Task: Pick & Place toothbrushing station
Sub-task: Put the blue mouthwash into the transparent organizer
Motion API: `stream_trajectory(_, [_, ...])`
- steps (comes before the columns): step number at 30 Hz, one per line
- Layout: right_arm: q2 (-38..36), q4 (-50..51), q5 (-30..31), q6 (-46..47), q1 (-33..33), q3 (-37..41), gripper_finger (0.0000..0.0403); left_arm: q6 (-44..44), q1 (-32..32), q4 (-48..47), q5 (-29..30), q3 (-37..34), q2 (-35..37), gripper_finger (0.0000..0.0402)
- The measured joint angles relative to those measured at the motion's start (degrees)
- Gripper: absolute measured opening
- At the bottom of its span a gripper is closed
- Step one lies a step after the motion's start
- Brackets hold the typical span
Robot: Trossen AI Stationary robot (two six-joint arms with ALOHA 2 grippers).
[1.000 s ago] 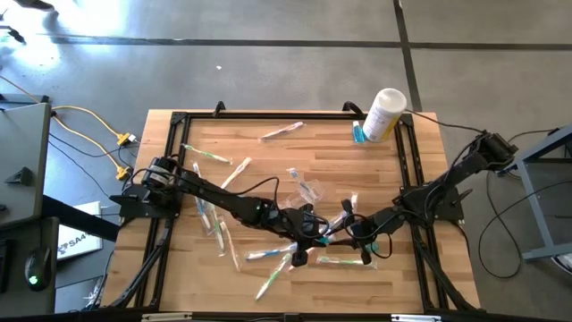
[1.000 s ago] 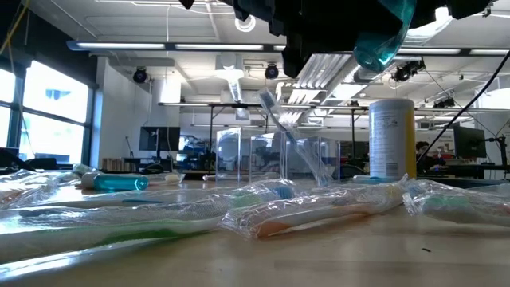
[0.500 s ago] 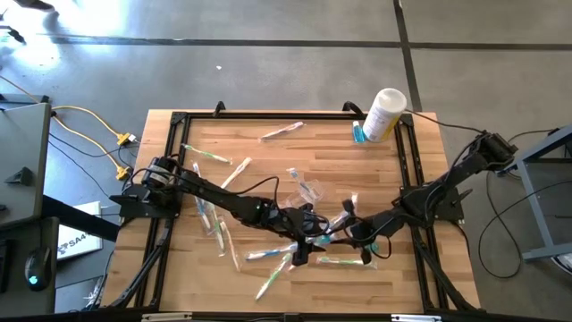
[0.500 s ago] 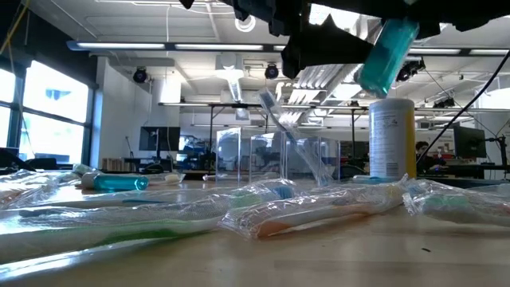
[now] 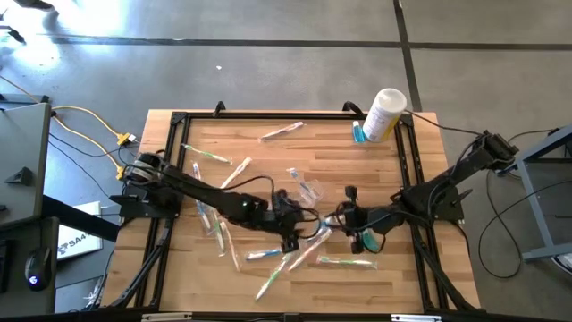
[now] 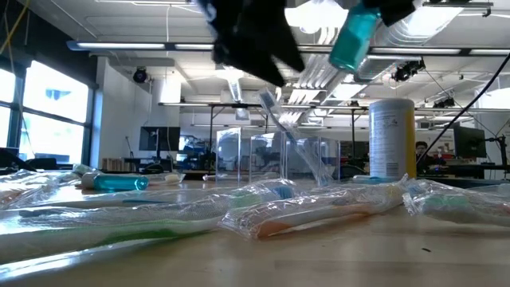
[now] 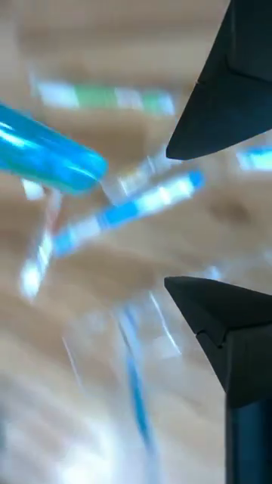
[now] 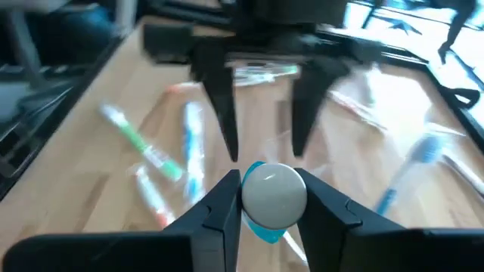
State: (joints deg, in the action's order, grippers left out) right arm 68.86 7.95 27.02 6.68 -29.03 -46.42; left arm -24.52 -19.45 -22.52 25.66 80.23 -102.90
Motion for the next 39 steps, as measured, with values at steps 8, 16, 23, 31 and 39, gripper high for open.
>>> stream_trajectory(8, [2.0,-2.8,2.7,7.8,8.0,-0.3,0.0092,-6.1,-5.0,-9.4,15.2,0.0,1.2,0.0243])
stream_trajectory(16, [9.9,-8.2,-0.4,8.9,12.9,-0.2,0.0092,-9.4,-6.2,-12.6,16.0,0.0,0.9,0.0243])
stream_trajectory(23, [14.5,-9.8,-0.1,11.8,15.9,-0.2,0.0092,-12.9,-6.2,-15.4,15.9,-0.1,0.8,0.0243])
stream_trajectory(31, [17.0,-9.5,-0.6,14.7,17.6,-0.2,0.0092,-13.3,-6.2,-14.9,15.9,-0.1,0.8,0.0243])
stream_trajectory(39, [16.9,-7.6,-0.7,16.2,17.6,-0.2,0.0092,-13.5,-6.2,-14.7,15.7,-0.1,0.7,0.0243])
